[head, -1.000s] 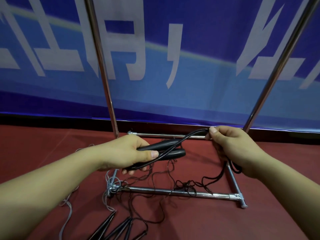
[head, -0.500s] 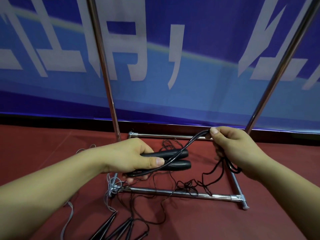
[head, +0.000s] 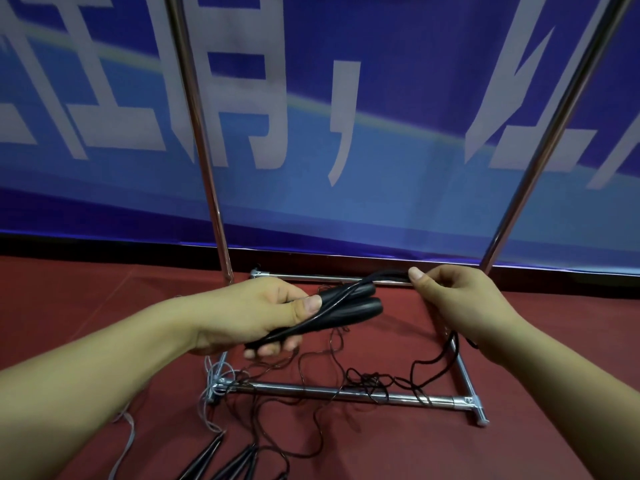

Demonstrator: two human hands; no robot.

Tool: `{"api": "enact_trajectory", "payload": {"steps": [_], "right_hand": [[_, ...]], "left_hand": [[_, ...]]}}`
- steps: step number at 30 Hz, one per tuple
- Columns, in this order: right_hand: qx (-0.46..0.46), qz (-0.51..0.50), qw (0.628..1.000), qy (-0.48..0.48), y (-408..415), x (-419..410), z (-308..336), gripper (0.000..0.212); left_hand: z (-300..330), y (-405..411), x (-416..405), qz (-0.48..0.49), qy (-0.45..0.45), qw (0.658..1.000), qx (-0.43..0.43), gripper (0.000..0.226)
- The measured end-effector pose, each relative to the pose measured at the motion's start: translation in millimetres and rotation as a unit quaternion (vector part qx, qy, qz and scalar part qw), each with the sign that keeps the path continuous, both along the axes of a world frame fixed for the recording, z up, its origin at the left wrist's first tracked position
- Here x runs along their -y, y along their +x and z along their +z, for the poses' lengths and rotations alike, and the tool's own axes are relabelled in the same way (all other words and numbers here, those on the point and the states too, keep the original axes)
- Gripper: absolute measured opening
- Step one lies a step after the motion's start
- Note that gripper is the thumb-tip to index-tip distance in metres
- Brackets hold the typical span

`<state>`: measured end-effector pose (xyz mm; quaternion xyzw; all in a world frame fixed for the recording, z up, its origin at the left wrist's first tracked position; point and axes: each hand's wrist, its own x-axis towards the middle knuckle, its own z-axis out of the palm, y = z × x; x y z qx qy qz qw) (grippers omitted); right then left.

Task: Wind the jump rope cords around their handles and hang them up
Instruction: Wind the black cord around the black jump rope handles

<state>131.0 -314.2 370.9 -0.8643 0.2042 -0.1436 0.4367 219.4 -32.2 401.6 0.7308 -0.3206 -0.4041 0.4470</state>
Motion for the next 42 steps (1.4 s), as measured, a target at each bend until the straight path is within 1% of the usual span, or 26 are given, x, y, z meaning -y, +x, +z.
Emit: {"api": "enact_trajectory", "payload": {"steps": [2, 4, 8, 11, 13, 16, 18, 20, 22, 24, 26, 28, 31, 33, 37, 39, 42], "right_hand": [[-0.001, -0.005, 1.0, -0.001, 0.9, 1.7, -0.3, 0.046], [0.003, -0.005, 1.0, -0.004, 2.4, 3.2, -0.5, 0.046], [0.005, 0.003, 1.0, -0.013, 3.9, 4.1, -0.2, 0.045], [0.009, 0.003, 1.0, -0.016, 4.2, 3.4, -1.3, 0.046], [0.005, 0.002, 1.0, -0.019, 3.5, 2.9, -1.6, 0.049], [-0.024, 0.008, 0.999, -0.026, 0.6, -0.5, -0.7, 0.052], [-0.047, 0.032, 0.998, -0.017, -1.4, -4.6, -2.8, 0.048], [-0.075, 0.061, 0.995, -0.022, -2.4, -10.5, -6.2, 0.043], [-0.092, 0.088, 0.991, -0.048, -2.8, -18.2, -9.2, 0.042], [-0.09, 0.103, 0.987, -0.089, -3.6, -25.9, -8.4, 0.043], [-0.079, 0.112, 0.985, -0.105, -4.7, -32.1, -4.9, 0.041], [-0.078, 0.139, 0.981, -0.106, -5.9, -37.7, -1.7, 0.036], [-0.096, 0.18, 0.975, -0.091, -8.4, -45.8, 1.1, 0.025], [-0.098, 0.192, 0.972, -0.089, -10.1, -49.5, 2.6, 0.022], [-0.119, 0.209, 0.966, -0.098, -13.1, -54.3, 4.7, 0.024], [-0.12, 0.195, 0.967, -0.114, -12.9, -54.4, 4.1, 0.026], [-0.117, 0.161, 0.973, -0.121, -12.2, -51.2, 6.1, 0.023]], "left_hand": [[-0.2, 0.4, -1.0, -0.002, -0.006, 1.0, 0.002, 0.031], [0.5, 0.0, -2.5, -0.03, -0.002, 1.0, -0.003, 0.03], [1.0, -2.7, -2.8, -0.076, 0.034, 0.997, -0.004, 0.04], [0.9, -5.7, -1.8, -0.098, 0.043, 0.993, -0.039, 0.034], [0.7, -6.9, -0.8, -0.1, 0.034, 0.993, -0.055, 0.03], [-2.7, -6.0, 0.4, -0.06, -0.012, 0.998, -0.024, 0.029], [-7.1, -5.0, 1.1, -0.024, -0.034, 0.999, 0.016, 0.028], [-11.5, -4.5, 2.5, 0.015, -0.041, 0.999, 0.033, 0.023], [-15.0, -4.3, 4.0, 0.054, -0.048, 0.997, 0.037, 0.02], [-18.9, -3.1, 4.6, 0.095, -0.047, 0.993, 0.049, 0.018], [-22.7, -0.5, 4.5, 0.134, -0.039, 0.988, 0.063, 0.023], [-24.5, 1.5, 4.1, 0.159, -0.045, 0.984, 0.061, 0.024], [-26.0, 2.2, 5.3, 0.177, -0.06, 0.981, 0.043, 0.019], [-26.5, 1.8, 6.5, 0.191, -0.061, 0.979, 0.029, 0.021], [-25.3, 3.6, 7.8, 0.214, -0.092, 0.971, -0.051, 0.023], [-25.4, 5.5, 7.7, 0.216, -0.086, 0.972, -0.047, 0.024], [-28.1, 8.5, 6.1, 0.215, -0.062, 0.975, -0.013, 0.025]]}}
